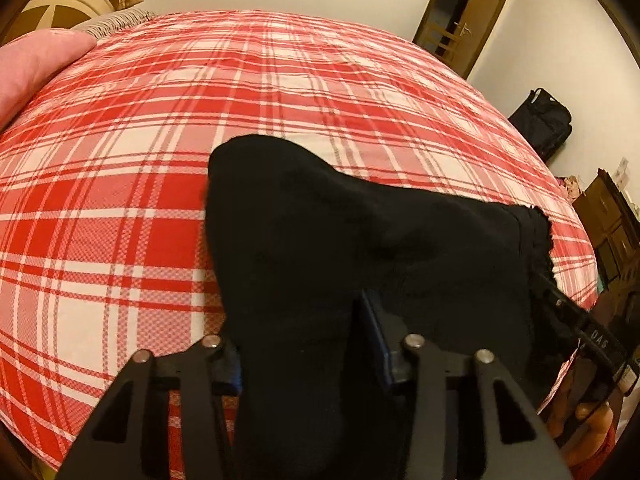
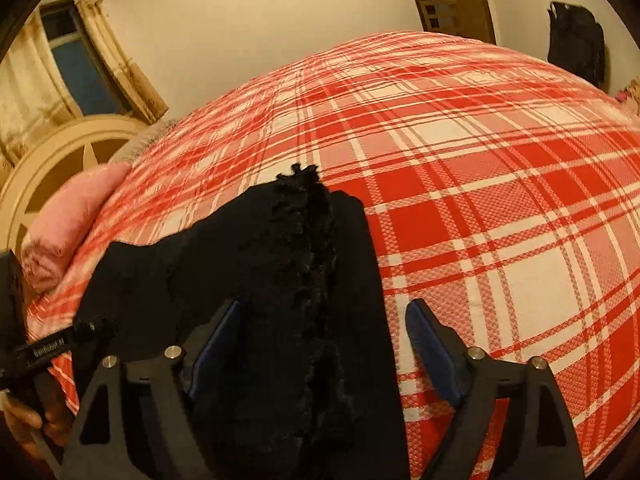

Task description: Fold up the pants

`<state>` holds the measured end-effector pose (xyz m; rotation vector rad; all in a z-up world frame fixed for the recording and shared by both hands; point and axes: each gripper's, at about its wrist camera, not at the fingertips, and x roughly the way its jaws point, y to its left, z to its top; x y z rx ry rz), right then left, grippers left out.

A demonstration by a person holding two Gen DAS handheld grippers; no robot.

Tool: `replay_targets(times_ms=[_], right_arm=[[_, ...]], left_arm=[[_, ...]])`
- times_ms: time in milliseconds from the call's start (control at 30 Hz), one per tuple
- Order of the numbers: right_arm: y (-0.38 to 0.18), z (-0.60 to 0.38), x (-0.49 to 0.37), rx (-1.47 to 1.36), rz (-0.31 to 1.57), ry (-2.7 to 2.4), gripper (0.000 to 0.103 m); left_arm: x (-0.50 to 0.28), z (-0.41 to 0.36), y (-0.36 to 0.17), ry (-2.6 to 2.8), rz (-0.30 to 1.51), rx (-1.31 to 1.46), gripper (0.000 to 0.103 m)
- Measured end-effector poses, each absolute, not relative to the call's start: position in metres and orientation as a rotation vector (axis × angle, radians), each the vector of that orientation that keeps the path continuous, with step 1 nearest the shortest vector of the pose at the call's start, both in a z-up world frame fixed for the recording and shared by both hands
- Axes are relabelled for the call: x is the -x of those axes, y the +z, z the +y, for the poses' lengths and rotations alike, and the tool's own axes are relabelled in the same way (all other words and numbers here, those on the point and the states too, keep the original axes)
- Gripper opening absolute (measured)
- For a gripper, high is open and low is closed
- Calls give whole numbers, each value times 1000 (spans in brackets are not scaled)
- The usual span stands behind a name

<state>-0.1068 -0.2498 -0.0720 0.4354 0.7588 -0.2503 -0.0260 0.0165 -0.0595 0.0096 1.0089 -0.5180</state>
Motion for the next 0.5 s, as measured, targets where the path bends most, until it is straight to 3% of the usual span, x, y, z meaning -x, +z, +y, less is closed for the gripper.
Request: replay_targets(times_ms=[67,133,500], right_arm=[[-71,-240,104,-402,770,-209,67],[-66,-233,104,-378,768,-177,41],[-32,-196,105,-193,692,-198,31]], left_arm=[[25,16,-59,-504,1001,-13,31],[26,16,-58,-495,989,-32,23],[36,16,-43,-498,932,-48,13]])
